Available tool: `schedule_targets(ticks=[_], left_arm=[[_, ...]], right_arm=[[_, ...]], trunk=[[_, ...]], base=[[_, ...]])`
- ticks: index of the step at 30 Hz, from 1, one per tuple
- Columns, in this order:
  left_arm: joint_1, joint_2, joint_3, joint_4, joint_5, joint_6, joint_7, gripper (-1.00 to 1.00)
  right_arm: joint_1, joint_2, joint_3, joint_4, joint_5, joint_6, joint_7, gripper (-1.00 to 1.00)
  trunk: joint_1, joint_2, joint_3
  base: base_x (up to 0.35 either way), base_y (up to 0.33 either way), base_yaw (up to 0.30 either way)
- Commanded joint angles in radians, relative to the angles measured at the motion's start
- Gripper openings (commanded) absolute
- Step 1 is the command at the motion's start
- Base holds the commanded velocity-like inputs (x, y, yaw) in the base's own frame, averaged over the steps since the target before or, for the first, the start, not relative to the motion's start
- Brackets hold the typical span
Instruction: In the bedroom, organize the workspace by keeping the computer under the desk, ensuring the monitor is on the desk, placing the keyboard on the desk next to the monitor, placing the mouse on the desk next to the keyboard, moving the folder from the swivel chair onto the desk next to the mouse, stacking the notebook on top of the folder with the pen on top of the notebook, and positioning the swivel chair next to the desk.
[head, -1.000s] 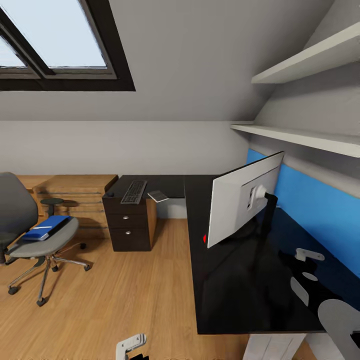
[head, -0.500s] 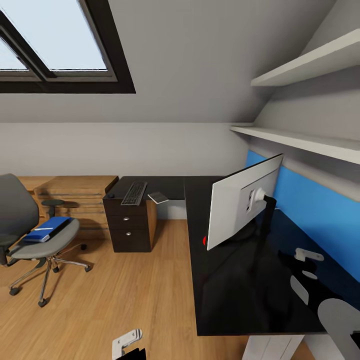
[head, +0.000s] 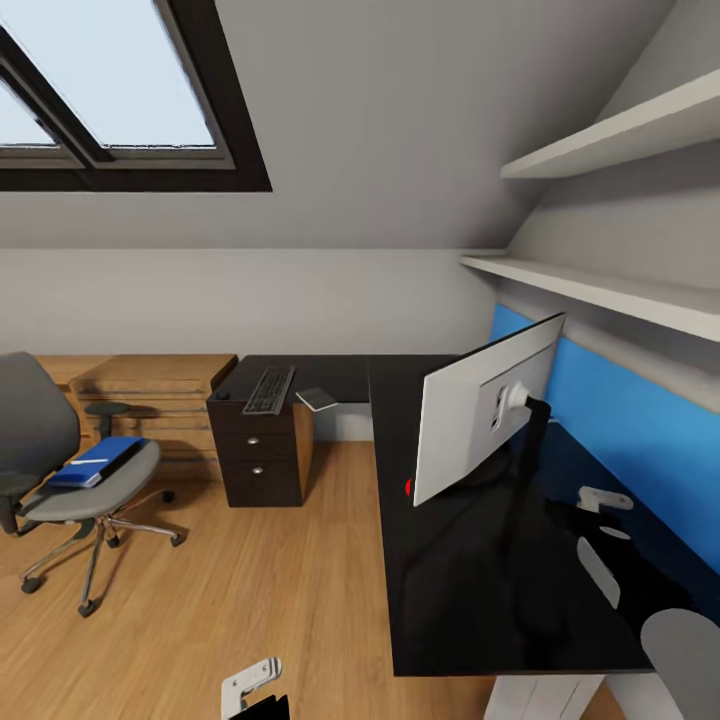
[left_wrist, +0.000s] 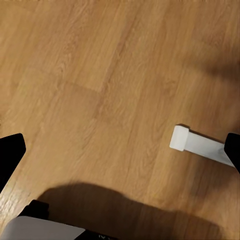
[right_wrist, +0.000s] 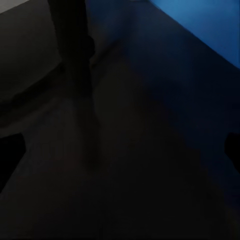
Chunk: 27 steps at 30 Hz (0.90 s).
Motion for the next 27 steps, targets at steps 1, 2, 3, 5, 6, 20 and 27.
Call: schedule_targets(ticks=[1, 2, 3, 5, 6, 20, 27], left_arm=[[0.000, 0.000, -0.001, -0.002, 0.009, 0.002, 0.008, 1.00], [0.000, 0.000, -0.001, -0.002, 0.009, 0.002, 0.008, 1.00], [0.000, 0.000, -0.002, -0.002, 0.009, 0.002, 0.008, 1.00], [0.000, 0.000, -0.002, -0.002, 0.009, 0.002, 0.008, 1.00], [0.000, 0.000, -0.002, -0.002, 0.009, 0.002, 0.008, 1.00], [0.000, 0.001, 0.003, -0.008, 0.009, -0.001, 0.010, 1.00], [0.000, 0.001, 0.003, 0.034, 0.012, -0.012, 0.012, 1.00]], right_arm=[[0.011, -0.001, 0.005, -0.026, -0.006, 0.020, -0.007, 1.00], [0.023, -0.001, 0.004, -0.052, -0.006, 0.034, -0.008, 1.00], [0.051, -0.002, 0.004, -0.108, -0.006, 0.061, -0.009, 1.00], [0.103, -0.002, -0.002, -0.203, -0.009, 0.095, -0.013, 1.00], [0.122, -0.002, -0.006, -0.237, -0.011, 0.105, -0.015, 1.00], [0.470, 0.003, -0.074, -0.650, -0.092, 0.193, -0.128, 1.00], [0.654, 0.030, -0.076, -0.636, -0.101, 0.003, -0.138, 1.00]], trunk=[[-0.004, 0.006, 0.002], [-0.008, 0.013, 0.005], [-0.011, 0.020, 0.008], [-0.019, 0.034, 0.015], [-0.023, 0.041, 0.018], [-0.077, 0.139, 0.062], [-0.103, 0.188, 0.084]], base=[[0.000, 0.000, 0.000], [0.000, 0.000, 0.000], [0.000, 0.000, 0.000], [0.000, 0.000, 0.000], [0.000, 0.000, 0.000], [-0.030, 0.000, 0.000], [-0.304, 0.000, 0.000]])
